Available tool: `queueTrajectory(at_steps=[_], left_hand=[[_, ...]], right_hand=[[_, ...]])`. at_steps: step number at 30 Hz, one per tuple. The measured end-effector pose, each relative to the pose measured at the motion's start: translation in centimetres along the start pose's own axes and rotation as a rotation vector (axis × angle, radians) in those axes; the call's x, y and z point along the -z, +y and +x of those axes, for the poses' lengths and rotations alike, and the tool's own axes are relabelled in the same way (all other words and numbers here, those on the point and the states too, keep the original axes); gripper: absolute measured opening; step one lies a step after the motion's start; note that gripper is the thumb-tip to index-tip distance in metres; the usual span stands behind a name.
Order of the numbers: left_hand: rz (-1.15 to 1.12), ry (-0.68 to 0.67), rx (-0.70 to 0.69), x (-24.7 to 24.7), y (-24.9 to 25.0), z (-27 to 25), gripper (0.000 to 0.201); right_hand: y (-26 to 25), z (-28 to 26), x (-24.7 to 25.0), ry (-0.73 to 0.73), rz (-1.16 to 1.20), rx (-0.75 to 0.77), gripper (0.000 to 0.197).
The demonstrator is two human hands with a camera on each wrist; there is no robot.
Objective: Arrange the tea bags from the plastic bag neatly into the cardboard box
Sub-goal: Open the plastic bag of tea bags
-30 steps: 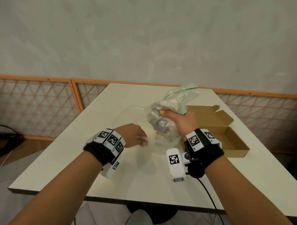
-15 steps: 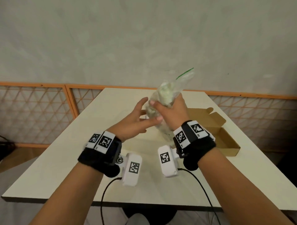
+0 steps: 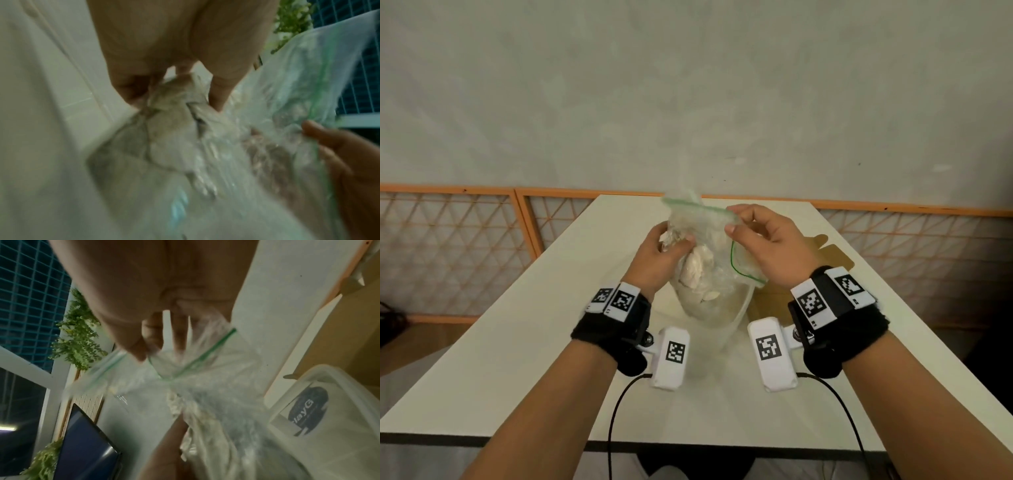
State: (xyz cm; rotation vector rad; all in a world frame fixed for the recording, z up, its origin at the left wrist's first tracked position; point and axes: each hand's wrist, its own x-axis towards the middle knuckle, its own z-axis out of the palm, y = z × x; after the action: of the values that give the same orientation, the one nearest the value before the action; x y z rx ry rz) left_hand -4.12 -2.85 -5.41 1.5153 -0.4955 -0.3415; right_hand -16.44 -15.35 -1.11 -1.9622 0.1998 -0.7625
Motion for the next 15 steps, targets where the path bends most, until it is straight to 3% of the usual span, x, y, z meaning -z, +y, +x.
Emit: queueTrajectory(at_steps=[2,4,5,7,10,12,15], left_hand=[[0.228,0.182,-0.064,0.0,-0.5,0.0,0.056],[0.473,0.293,-0.206,0.4,-0.8,-1.0,0.043],[0.568,0.277,-0.266,0.7,-1.0,-1.8,0.034],[0.722,0.085,-0.243,1.3,-1.6,-3.0,0.04],[0.988,-0.333,-0.061,1.9,-2.3,-4.0,0.049],[0.985,-0.484,-0.025,2.1,-2.6,-3.6,0.03],[0.808,-0.659,0.016,2.2,-1.7,-2.4,0.003]], right_hand=[[-0.2,0.3,0.0,0.08,0.045,-0.03,0.025],[0.0,0.4,0.3,0.128,0.018,-0.074,0.024],[0.2,0.3,0.4,0.136,-0.016,-0.099,0.021],[1.1,0.4,1.0,0.186,-0.069,-0.154,0.019],[2.9,0.6,1.4,0.271,-0.033,-0.246,0.024],[3.3,0.2,1.3,0.251,0.027,-0.315,0.024],[3.6,-0.7,1.0,0.195,0.171,-0.415,0.009]])
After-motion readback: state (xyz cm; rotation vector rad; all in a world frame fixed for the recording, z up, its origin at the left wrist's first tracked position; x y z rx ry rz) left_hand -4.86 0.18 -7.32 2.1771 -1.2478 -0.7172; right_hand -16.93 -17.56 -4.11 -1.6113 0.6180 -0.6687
